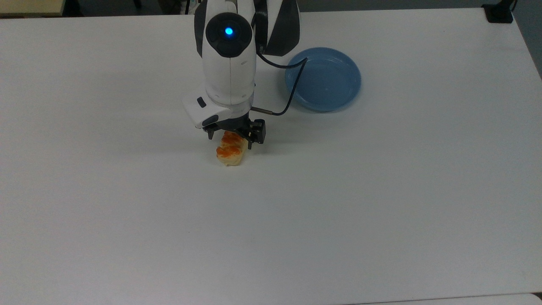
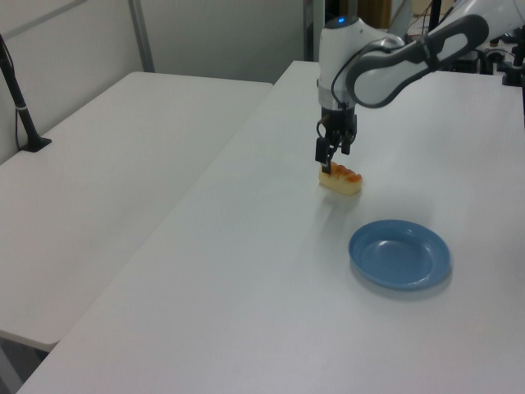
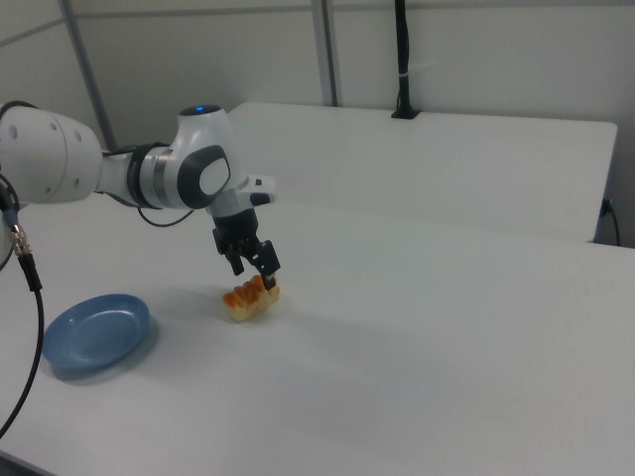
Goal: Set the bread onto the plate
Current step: 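Close the gripper on the bread roll and lift it, then carry the held bread roll over the blue plate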
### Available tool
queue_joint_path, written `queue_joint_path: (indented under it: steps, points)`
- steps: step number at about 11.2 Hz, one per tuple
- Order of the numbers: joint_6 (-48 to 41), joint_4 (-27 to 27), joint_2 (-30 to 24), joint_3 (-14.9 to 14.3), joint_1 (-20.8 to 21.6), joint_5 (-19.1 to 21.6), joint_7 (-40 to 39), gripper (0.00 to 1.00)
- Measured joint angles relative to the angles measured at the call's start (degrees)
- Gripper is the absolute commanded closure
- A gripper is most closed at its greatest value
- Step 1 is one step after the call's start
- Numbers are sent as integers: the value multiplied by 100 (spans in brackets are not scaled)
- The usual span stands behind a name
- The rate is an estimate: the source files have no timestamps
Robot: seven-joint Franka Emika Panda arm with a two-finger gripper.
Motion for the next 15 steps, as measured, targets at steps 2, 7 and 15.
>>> queue_joint_path:
  steps: [2,7,15]
  points:
    - [265,-30,272,1,55,-318,393,39]
    - [293,-243,-70,9,71,-410,189,66]
    - [-415,-2184,-2208,1029,799,-7,465,49]
